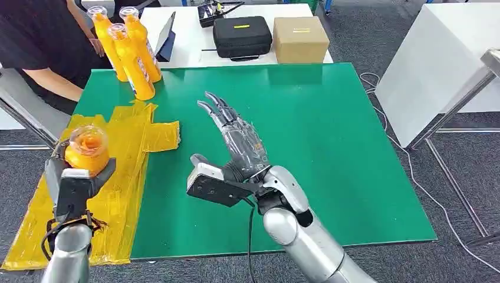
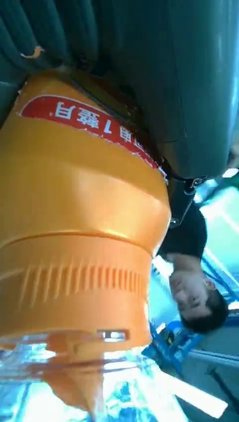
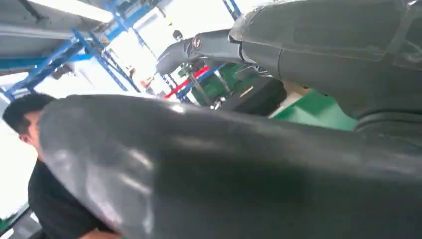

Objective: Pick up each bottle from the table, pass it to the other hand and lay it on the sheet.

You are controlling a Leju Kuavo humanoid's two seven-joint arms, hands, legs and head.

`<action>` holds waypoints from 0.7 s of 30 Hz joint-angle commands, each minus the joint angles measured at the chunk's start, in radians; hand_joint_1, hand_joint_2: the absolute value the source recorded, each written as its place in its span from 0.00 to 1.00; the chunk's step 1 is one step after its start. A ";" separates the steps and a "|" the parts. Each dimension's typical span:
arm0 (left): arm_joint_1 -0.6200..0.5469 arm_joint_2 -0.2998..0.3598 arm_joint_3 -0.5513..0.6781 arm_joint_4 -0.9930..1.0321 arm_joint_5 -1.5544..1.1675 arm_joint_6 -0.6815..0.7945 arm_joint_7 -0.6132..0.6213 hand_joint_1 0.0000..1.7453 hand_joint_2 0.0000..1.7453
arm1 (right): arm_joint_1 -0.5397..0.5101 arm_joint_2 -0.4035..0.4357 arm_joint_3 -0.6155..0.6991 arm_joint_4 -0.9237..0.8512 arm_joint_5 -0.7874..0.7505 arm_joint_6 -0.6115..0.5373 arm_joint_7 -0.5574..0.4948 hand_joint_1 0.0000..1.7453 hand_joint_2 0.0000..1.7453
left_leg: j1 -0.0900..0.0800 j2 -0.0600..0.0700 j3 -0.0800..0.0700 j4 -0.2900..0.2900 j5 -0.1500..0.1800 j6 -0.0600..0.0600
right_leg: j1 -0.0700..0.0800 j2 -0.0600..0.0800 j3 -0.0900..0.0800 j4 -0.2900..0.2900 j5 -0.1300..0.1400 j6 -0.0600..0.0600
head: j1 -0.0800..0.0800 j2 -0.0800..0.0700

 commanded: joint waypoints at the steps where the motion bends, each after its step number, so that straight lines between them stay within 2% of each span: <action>1: -0.169 0.054 0.020 0.414 -0.069 0.045 -0.003 1.00 1.00 | -0.021 -0.027 0.017 0.087 -0.012 0.010 -0.013 0.00 0.00 | 0.001 -0.001 0.004 -0.001 -0.001 -0.002 | 0.001 -0.001 0.005 -0.002 -0.001 0.000 | 0.001 0.000; 4: -0.224 0.072 -0.010 0.538 -0.156 0.074 0.062 1.00 1.00 | -0.040 -0.024 0.031 0.097 -0.030 0.023 -0.017 0.00 0.00 | 0.000 0.000 0.003 -0.001 -0.001 -0.002 | 0.000 -0.001 0.004 -0.001 -0.001 0.000 | 0.000 0.000; 6: -0.265 0.074 -0.013 0.646 -0.174 0.090 0.057 1.00 1.00 | -0.055 -0.025 0.048 0.106 -0.044 0.031 -0.021 0.00 0.00 | 0.000 -0.001 0.003 -0.001 -0.001 -0.002 | 0.000 -0.002 0.004 -0.001 -0.001 0.000 | 0.000 0.000; 8: -0.292 0.075 -0.049 0.792 -0.243 0.176 0.040 1.00 1.00 | -0.072 -0.027 0.076 0.116 -0.064 0.037 -0.022 0.00 0.00 | 0.000 -0.001 0.003 -0.001 0.000 -0.002 | 0.000 -0.001 0.003 -0.001 -0.001 0.000 | 0.001 0.000; 10: -0.274 0.077 -0.070 0.800 -0.369 0.193 0.094 1.00 1.00 | -0.075 -0.027 0.084 0.107 -0.075 0.038 -0.018 0.00 0.00 | -0.001 0.000 0.003 -0.002 0.000 -0.002 | -0.001 0.000 0.004 -0.001 -0.001 0.000 | 0.000 0.000; 13: -0.272 0.045 -0.104 0.855 -0.549 0.193 0.156 1.00 1.00 | -0.047 -0.033 0.075 0.060 -0.069 0.033 -0.005 0.00 0.00 | 0.000 0.000 0.004 -0.002 -0.001 -0.002 | 0.000 0.000 0.005 -0.002 -0.001 0.000 | 0.000 0.000; 21: -0.196 -0.014 -0.154 0.836 -0.727 0.193 0.147 1.00 1.00 | -0.017 -0.027 0.042 0.052 -0.047 0.040 -0.008 0.00 0.00 | 0.000 0.002 0.008 -0.002 -0.003 -0.003 | 0.000 0.000 0.009 -0.003 -0.002 0.000 | 0.000 0.000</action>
